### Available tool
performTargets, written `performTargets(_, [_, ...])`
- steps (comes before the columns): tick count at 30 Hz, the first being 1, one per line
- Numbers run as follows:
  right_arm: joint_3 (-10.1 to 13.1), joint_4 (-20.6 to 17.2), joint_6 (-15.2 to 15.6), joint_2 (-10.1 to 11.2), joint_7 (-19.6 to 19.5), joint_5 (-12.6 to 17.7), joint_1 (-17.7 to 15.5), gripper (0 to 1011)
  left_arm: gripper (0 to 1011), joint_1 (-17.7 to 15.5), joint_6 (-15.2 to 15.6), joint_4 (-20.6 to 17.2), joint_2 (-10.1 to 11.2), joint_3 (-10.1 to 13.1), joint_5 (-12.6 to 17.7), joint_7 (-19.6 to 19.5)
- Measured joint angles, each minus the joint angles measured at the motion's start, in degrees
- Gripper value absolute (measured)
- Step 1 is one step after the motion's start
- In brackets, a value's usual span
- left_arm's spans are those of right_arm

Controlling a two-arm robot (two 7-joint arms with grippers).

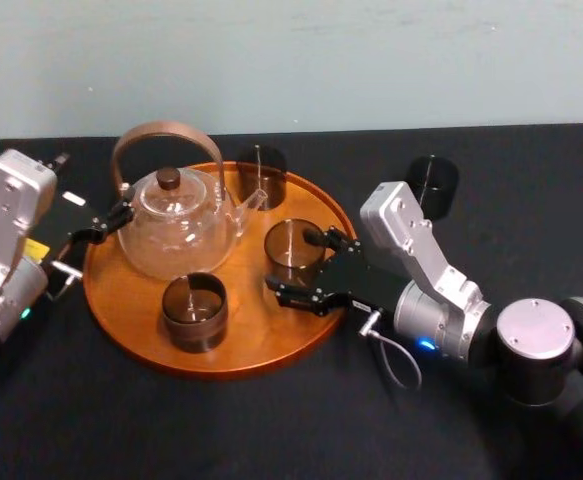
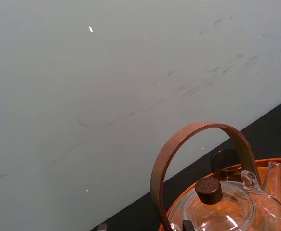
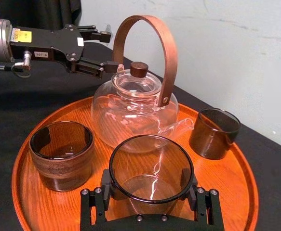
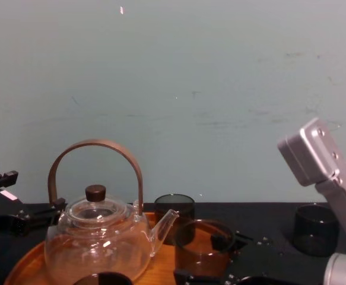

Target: Pick up the glass from the table and place it on the tray.

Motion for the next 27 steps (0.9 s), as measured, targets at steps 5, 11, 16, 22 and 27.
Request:
performTargets(5, [-0.57,0.76,0.09,-0.36,0.22,-0.01,0.55,908,1009,0.00,0.00,0.00,0.00,0.00,0.00,0.00])
performTargets(11, [-1.44,1.81,0.09,-0.93,0.80,0.03,1.02,908,1010,0.00,0.00,0.00,0.00,0.00,0.00,0.00])
performTargets(16, [-2.19,2.41,0.00,-1.35,1.24,0.10,1.28,908,1010,0.00,0.00,0.00,0.00,0.00,0.00,0.00])
performTargets(22, [-2.96,3.52,-0.19,-1.83,1.60,0.07,1.75,908,1009,0.00,0.00,0.00,0.00,0.00,0.00,0.00])
performTargets(27, [-3.40,4.30,-0.48,-2.10,1.80,0.09,2.01,908,1010,0.00,0.00,0.00,0.00,0.00,0.00,0.00])
